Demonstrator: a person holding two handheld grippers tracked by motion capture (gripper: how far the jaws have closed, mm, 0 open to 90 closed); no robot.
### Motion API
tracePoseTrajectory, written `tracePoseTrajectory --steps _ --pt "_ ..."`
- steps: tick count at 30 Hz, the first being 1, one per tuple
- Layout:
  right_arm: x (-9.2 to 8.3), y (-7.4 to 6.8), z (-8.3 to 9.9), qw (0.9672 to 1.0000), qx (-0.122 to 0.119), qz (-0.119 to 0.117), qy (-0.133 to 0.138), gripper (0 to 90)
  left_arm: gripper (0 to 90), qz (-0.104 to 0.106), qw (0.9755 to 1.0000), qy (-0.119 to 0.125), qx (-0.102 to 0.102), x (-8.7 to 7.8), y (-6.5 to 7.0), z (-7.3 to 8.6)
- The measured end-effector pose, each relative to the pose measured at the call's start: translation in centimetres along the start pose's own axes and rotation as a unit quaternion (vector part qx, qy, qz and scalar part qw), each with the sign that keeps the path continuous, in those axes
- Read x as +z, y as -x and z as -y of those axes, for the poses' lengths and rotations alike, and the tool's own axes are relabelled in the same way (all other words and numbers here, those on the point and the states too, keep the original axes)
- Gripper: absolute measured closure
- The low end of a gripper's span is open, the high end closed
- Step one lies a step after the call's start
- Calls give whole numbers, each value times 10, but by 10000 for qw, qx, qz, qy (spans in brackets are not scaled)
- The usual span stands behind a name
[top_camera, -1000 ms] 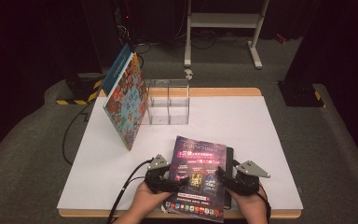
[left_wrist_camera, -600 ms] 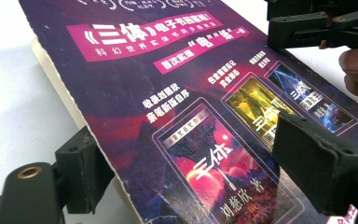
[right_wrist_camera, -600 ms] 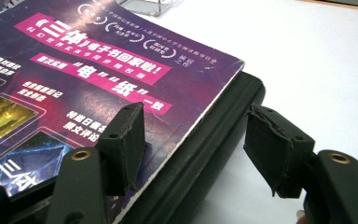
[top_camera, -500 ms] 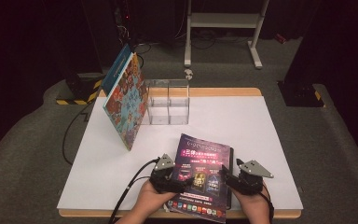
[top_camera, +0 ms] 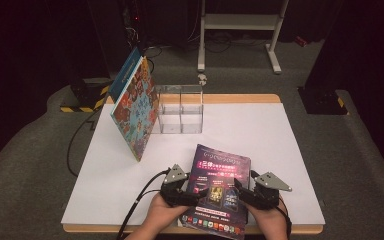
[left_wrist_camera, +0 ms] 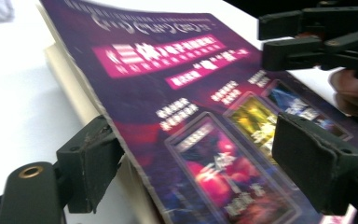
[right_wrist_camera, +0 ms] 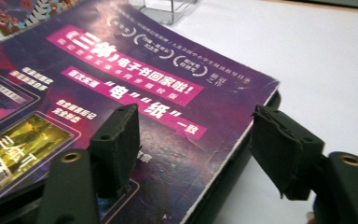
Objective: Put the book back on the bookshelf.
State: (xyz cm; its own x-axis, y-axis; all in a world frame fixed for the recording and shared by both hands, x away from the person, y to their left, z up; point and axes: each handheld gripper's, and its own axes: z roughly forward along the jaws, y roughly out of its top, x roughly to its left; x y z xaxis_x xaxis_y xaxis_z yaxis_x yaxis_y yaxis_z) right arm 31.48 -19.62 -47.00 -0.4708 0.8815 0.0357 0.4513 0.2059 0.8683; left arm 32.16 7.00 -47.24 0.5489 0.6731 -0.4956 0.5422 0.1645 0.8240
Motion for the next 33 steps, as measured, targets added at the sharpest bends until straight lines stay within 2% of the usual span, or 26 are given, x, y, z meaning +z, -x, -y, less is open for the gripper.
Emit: tracePoseTrajectory --steps 4,9,12,18,23,26,29,33 --pt "2 1 0 9998 145 -116 2 260 150 -120 9998 49 -143 1 -9 0" --pt "3 2 2 9995 261 -165 -106 237 142 -112 9995 -149 -260 9 -12 4" --pt "2 2 7 9992 295 -206 -186 229 132 -108 9992 -188 -330 11 -12 4" --pt "-3 4 13 9981 457 -371 -179 227 146 -126 9995 -151 -255 11 -9 5" --pt "-3 5 13 9980 484 -356 -180 225 147 -63 9996 -256 -81 13 -2 6" --pt "-5 8 12 9983 488 -254 -183 224 150 -30 9996 -266 6 15 2 6" --pt "-6 12 14 9980 571 -210 -182 208 153 10 9998 -214 -22 17 2 6" --pt "-5 13 15 9976 643 -194 -189 189 142 17 9997 -189 -157 20 -3 5"
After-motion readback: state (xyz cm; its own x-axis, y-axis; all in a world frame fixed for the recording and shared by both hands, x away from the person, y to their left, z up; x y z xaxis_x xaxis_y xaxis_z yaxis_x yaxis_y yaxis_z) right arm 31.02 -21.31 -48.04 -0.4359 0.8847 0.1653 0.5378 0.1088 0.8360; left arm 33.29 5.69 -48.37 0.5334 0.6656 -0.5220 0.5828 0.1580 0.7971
